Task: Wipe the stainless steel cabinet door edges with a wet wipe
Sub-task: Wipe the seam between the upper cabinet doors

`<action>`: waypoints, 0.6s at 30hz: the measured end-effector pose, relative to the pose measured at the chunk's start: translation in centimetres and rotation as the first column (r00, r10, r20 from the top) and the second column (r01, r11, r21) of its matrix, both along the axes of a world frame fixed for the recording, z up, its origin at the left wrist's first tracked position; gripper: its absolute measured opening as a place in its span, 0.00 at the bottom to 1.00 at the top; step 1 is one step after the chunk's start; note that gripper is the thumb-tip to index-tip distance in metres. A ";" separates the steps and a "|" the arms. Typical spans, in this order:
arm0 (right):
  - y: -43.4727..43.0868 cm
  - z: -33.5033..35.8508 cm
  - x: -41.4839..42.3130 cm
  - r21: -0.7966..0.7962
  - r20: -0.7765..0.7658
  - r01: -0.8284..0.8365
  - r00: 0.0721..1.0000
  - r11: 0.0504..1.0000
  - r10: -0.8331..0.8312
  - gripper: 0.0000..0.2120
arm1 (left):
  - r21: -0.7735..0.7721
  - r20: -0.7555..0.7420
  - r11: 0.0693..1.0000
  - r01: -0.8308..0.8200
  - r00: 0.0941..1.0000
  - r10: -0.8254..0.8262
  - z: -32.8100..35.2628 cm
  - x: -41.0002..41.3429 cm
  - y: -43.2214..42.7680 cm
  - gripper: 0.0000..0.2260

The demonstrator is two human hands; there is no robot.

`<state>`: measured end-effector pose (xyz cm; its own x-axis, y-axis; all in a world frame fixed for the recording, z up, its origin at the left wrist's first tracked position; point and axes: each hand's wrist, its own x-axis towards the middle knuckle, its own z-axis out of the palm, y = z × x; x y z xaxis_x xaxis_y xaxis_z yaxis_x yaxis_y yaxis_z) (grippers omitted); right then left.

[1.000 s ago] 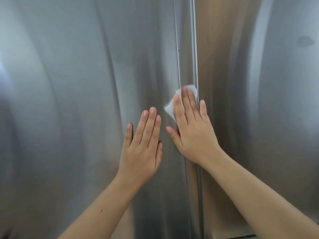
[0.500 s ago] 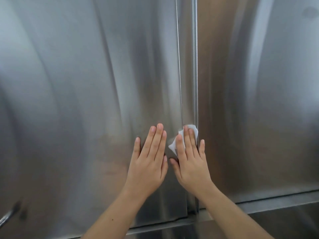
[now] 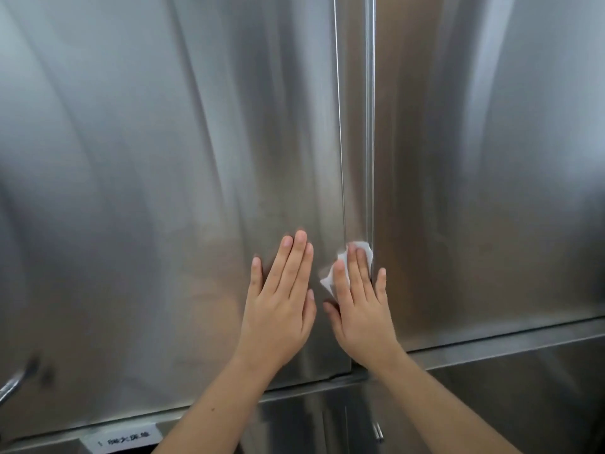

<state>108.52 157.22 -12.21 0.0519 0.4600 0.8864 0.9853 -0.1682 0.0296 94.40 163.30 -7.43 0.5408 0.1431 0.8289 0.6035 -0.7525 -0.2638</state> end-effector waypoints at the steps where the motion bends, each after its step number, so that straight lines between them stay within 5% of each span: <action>1: -0.5 -1.9 -0.1 -0.046 0.008 0.017 1.000 0.999 -0.017 0.30 | -0.001 0.001 1.000 -0.007 1.000 0.007 -0.1 0.0 0.0 0.27; 5: -1.4 -3.3 -0.2 -0.108 0.012 0.043 0.999 0.993 -0.042 0.29 | 0.006 -0.008 0.999 -0.040 0.999 0.040 0.0 0.2 -0.1 0.27; 13: 0.2 4.7 0.0 0.073 -0.040 -0.054 0.998 0.996 0.057 0.29 | 0.017 0.018 0.999 -0.047 0.999 0.047 -0.3 0.4 -0.2 0.26; 18: -0.3 -1.3 -0.1 -0.008 -0.052 -0.054 0.997 0.998 0.054 0.34 | 0.017 0.012 0.999 -0.047 0.999 0.047 -0.4 0.5 0.0 0.26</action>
<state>108.46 156.95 -13.47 0.0721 0.4715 0.8789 0.9932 -0.1144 -0.0201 94.91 163.28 -7.85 0.5241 0.1537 0.8377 0.6411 -0.7186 -0.2692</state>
